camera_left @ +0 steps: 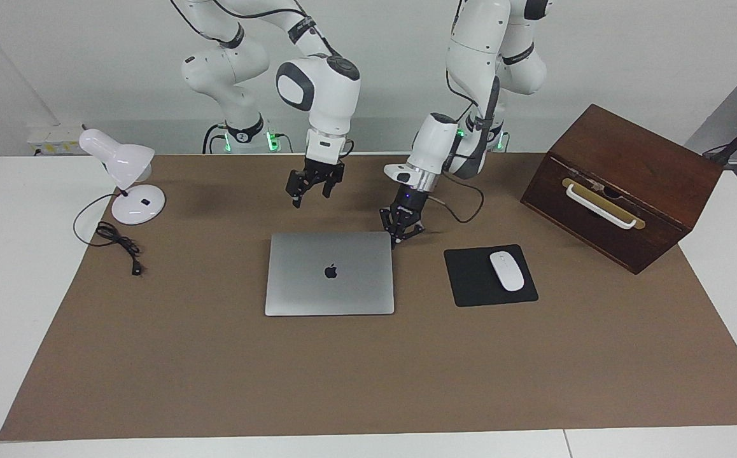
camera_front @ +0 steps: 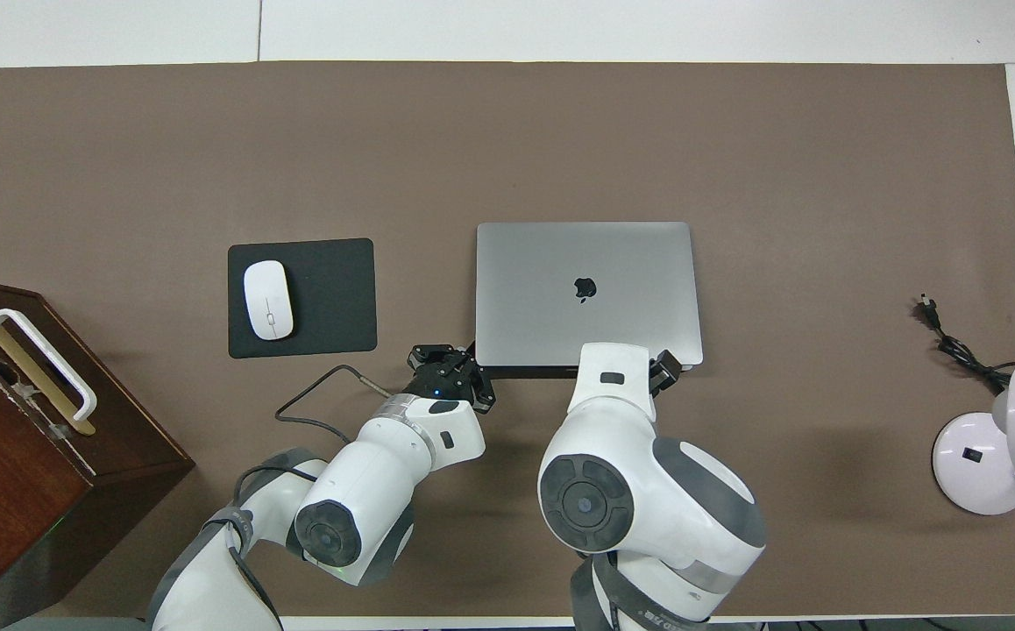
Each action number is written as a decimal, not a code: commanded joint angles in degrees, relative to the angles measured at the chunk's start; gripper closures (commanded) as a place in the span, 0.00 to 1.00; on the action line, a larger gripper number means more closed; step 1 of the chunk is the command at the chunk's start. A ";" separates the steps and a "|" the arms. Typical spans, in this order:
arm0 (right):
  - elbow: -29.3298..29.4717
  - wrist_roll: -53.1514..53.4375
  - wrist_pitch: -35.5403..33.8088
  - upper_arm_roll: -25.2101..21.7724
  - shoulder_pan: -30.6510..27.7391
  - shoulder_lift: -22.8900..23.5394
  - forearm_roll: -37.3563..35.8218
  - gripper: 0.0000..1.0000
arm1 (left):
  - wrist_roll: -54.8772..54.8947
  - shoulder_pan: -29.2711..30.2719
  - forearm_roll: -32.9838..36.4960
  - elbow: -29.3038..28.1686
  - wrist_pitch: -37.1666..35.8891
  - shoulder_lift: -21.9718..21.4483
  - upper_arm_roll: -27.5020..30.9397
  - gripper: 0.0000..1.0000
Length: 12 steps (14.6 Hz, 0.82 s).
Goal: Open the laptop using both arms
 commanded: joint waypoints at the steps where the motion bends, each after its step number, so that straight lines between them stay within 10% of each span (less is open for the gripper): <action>1: -0.21 2.84 3.23 0.00 -0.91 1.83 -4.64 0.00 | 0.01 -0.76 0.50 1.12 0.82 2.57 0.03 1.00; 12: 0.32 2.32 9.31 0.00 -4.44 5.70 -6.50 0.00 | 0.01 -1.20 0.59 1.12 0.91 3.36 0.03 1.00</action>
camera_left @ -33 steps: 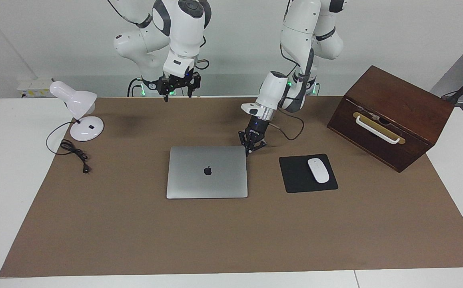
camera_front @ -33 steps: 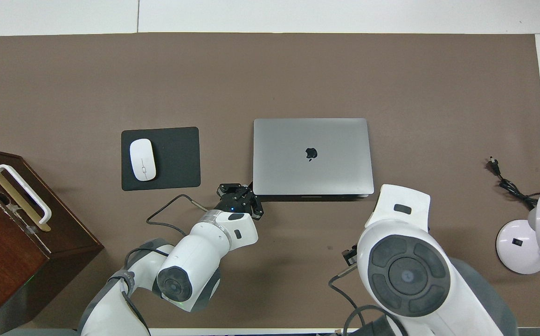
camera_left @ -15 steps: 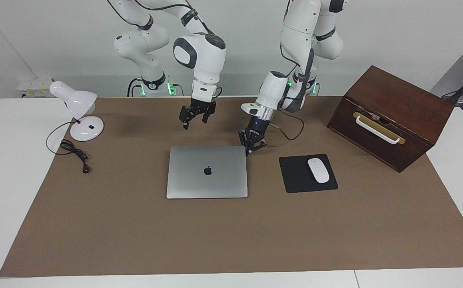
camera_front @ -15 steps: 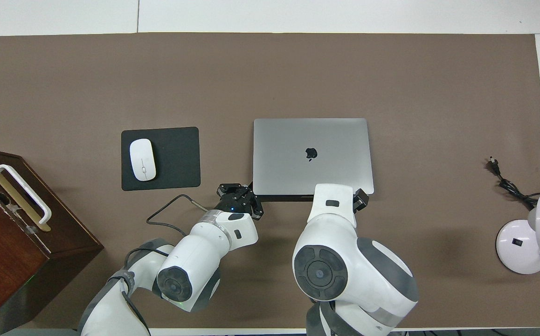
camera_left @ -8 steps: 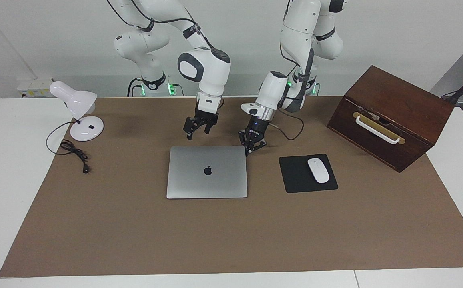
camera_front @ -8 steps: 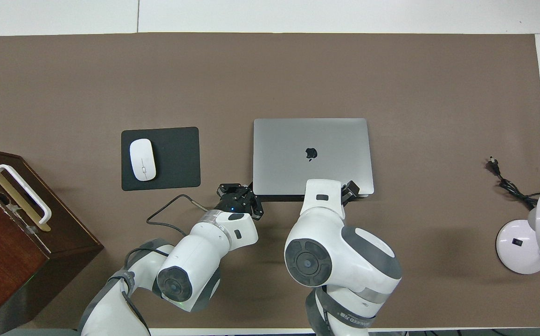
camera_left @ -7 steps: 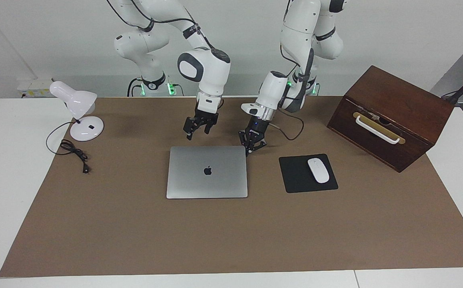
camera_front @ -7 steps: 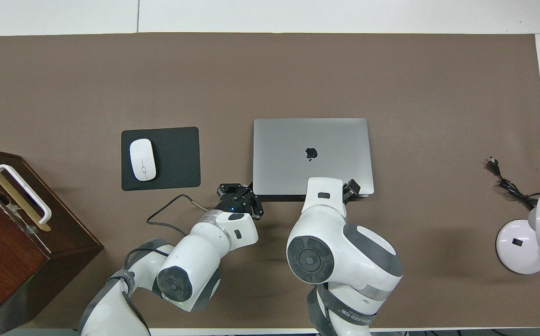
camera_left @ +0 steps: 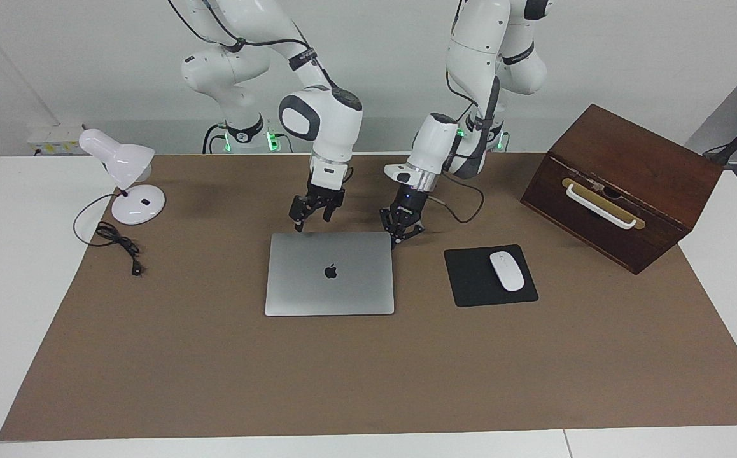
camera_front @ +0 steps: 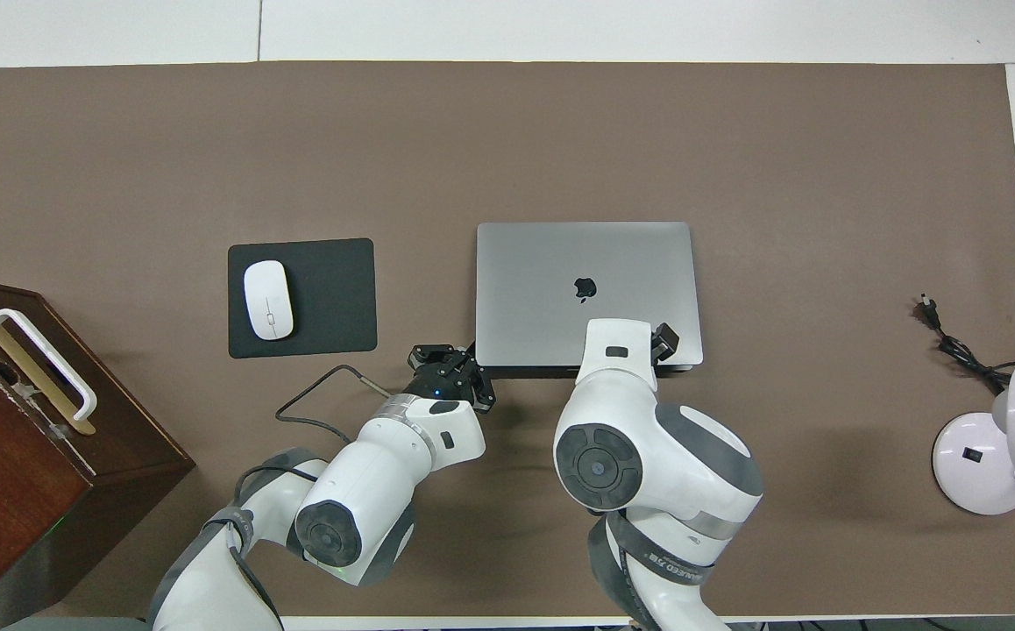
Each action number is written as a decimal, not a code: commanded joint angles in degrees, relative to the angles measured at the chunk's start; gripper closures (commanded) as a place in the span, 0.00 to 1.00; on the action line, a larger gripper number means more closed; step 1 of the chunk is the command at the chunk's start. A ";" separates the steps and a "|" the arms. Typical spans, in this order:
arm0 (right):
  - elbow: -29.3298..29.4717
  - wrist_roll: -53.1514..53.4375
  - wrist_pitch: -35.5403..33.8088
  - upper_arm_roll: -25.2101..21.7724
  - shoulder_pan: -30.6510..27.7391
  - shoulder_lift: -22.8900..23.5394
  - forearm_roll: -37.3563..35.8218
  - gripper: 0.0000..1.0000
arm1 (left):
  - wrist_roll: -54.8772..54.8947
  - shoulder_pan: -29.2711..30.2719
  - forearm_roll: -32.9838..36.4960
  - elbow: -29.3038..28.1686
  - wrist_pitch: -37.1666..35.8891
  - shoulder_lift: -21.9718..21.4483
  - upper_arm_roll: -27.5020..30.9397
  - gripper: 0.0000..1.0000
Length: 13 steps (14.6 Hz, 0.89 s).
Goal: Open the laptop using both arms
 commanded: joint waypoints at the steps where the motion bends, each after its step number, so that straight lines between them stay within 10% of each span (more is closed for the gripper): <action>1: 0.14 0.56 0.75 0.52 -0.76 0.48 -1.61 0.00 | -0.11 -1.25 0.59 1.12 0.77 3.27 -0.06 1.00; 13: 2.24 0.65 1.72 0.44 -0.94 2.76 -1.79 0.00 | -0.02 -1.69 0.50 0.94 0.85 3.71 -0.06 1.00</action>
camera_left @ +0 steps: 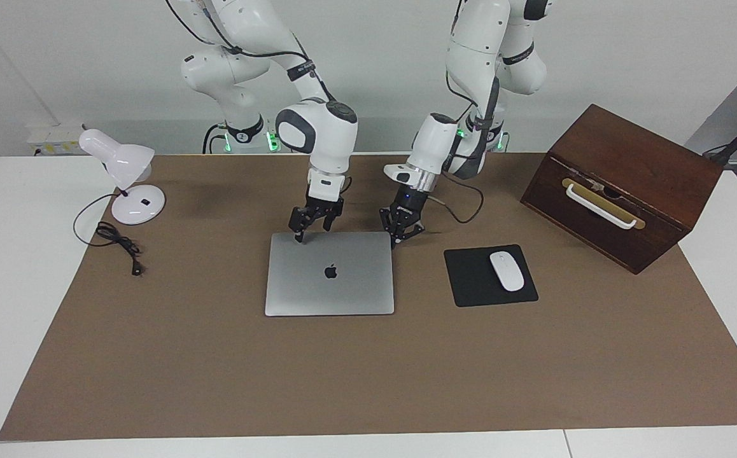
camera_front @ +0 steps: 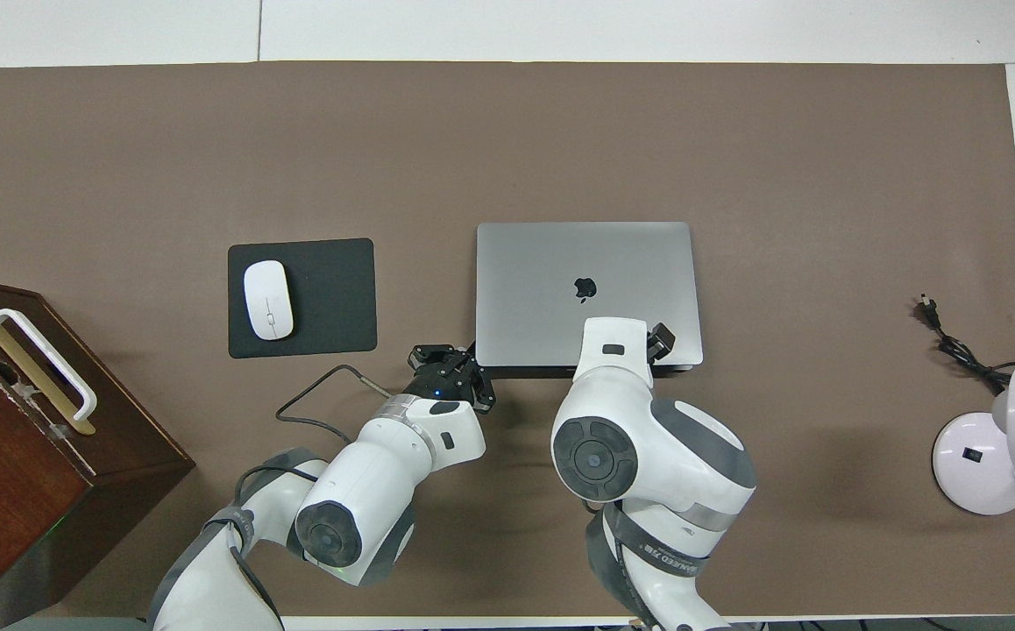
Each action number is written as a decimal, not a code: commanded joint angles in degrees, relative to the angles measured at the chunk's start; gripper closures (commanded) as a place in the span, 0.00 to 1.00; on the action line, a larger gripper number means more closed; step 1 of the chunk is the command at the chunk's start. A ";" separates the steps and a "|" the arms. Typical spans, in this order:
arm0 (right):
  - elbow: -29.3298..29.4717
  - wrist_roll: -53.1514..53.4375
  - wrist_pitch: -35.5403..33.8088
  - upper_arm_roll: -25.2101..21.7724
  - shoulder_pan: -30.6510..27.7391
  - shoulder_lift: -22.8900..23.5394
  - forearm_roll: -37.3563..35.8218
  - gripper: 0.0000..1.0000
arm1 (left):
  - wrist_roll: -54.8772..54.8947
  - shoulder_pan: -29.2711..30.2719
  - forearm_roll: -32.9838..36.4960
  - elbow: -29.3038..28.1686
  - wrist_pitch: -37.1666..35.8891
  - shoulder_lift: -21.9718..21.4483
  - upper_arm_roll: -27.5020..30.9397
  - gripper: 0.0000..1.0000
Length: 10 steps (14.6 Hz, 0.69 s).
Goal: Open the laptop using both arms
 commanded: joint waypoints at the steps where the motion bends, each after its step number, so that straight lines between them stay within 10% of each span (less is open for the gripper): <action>1: 2.24 0.56 0.67 0.34 -0.83 1.43 -1.79 0.00 | -0.21 -1.64 0.59 0.95 0.65 3.62 -0.06 1.00; 10: 5.49 0.39 -1.10 0.34 -1.00 1.96 -4.42 0.00 | -0.21 -2.17 0.50 0.95 0.65 3.88 -0.06 1.00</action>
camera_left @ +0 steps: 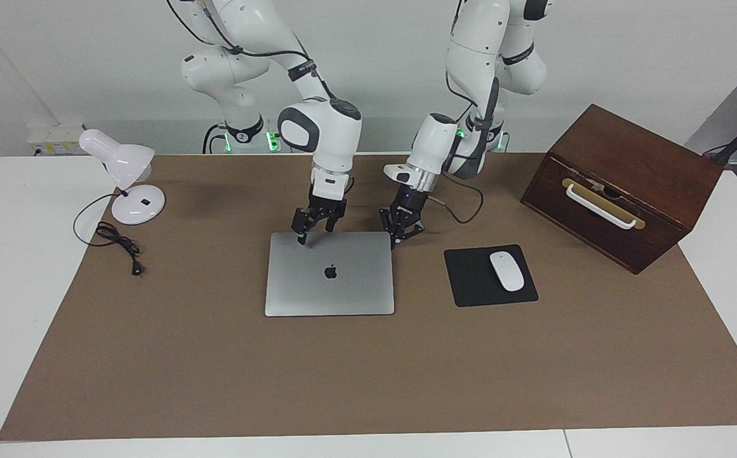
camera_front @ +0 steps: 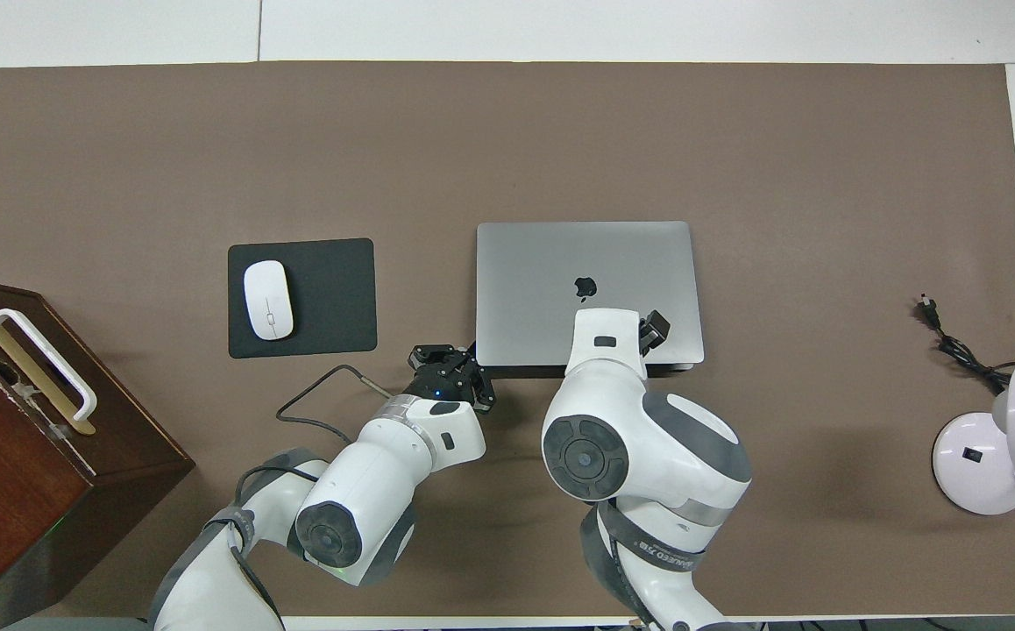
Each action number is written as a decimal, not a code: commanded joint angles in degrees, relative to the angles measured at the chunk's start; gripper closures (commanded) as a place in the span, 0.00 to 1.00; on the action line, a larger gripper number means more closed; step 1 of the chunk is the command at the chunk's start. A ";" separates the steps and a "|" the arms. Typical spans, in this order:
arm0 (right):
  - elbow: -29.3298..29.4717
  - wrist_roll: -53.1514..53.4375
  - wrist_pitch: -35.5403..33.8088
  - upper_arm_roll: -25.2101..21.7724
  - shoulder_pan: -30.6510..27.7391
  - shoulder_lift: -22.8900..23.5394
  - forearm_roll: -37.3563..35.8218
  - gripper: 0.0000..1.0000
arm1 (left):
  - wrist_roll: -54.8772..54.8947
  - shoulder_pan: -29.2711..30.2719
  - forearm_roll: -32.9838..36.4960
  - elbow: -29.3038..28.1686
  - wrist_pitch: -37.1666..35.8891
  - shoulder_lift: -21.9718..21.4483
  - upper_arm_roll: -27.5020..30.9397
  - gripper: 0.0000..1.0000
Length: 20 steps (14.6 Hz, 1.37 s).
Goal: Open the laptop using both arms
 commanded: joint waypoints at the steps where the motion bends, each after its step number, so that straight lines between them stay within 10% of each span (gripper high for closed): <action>1: 3.43 0.39 -0.17 -0.02 -1.09 1.50 -2.35 0.00 | -0.38 -2.12 0.50 0.96 0.42 3.79 -0.07 1.00; 20: 16.17 -11.04 -2.28 -0.02 -7.85 4.40 -1.65 0.00 | -0.30 -2.21 0.51 1.13 0.42 4.14 -0.07 1.00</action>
